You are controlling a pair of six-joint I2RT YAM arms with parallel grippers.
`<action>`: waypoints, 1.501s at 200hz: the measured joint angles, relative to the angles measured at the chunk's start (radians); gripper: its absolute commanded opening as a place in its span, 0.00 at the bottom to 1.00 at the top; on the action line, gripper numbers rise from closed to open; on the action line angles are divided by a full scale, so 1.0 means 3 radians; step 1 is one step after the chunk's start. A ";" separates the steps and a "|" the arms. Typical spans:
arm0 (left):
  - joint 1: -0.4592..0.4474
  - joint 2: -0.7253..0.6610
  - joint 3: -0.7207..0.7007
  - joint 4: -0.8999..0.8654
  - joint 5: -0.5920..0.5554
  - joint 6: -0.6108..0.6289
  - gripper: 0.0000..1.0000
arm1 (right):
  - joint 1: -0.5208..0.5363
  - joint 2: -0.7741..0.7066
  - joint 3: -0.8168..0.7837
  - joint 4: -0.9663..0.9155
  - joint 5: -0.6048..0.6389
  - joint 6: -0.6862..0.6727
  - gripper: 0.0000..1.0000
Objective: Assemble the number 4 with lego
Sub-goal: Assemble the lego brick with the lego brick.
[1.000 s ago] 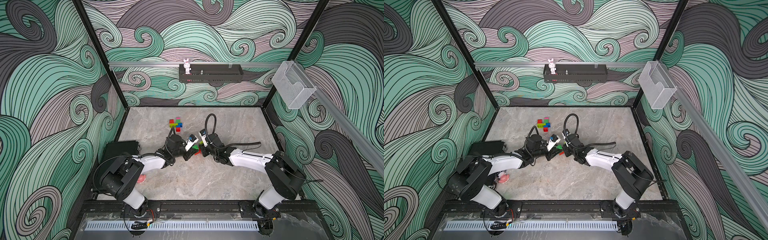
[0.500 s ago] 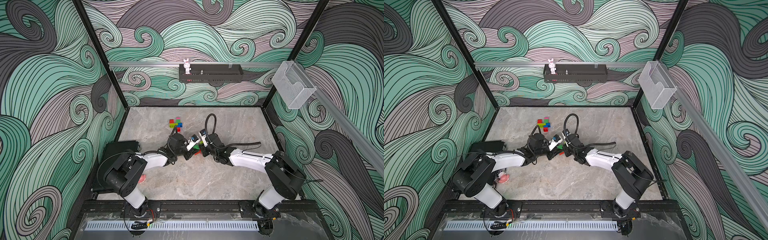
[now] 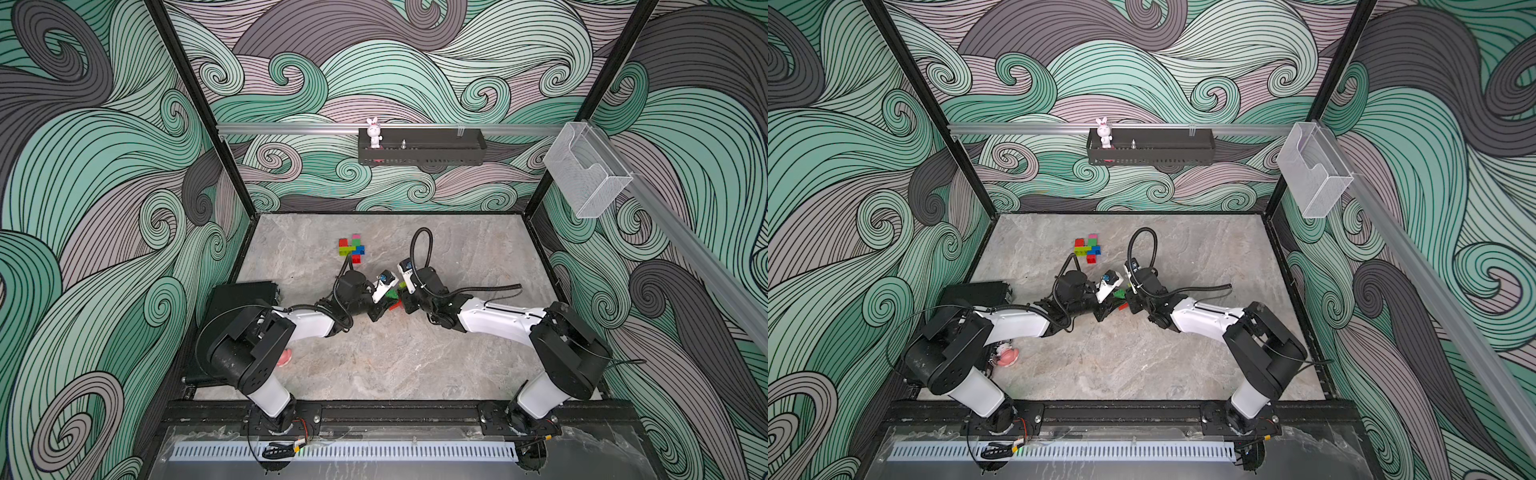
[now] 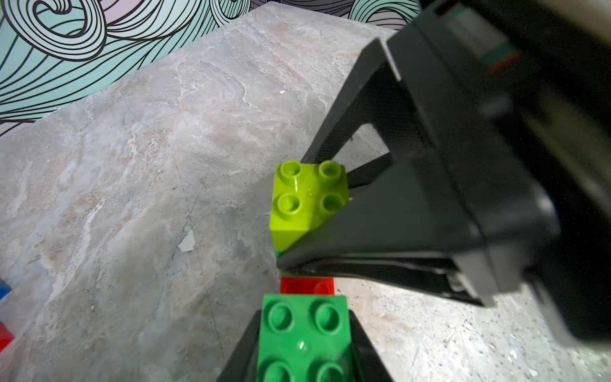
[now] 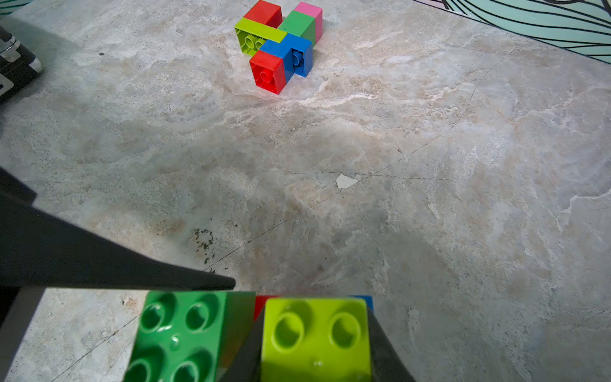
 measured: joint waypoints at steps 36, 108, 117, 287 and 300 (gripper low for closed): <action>-0.0031 0.0000 -0.0006 0.0019 -0.0053 -0.0009 0.00 | 0.0000 0.0000 0.0000 0.0000 0.0000 0.0000 0.00; -0.0088 0.0001 -0.0079 0.0165 -0.0209 -0.0023 0.00 | 0.0000 0.0000 -0.0005 0.0010 0.0006 0.0000 0.00; -0.0088 0.0001 -0.0100 0.0211 -0.0219 -0.0029 0.00 | 0.0000 0.0000 -0.0005 0.0010 0.0006 0.0000 0.00; -0.0053 0.0055 -0.0004 0.0017 -0.0065 0.0104 0.00 | 0.0000 0.0000 -0.0017 0.0031 0.0018 0.0000 0.00; -0.0053 0.0055 0.0034 -0.0062 -0.0066 0.0113 0.00 | 0.0000 0.0000 -0.0019 0.0034 0.0019 0.0000 0.00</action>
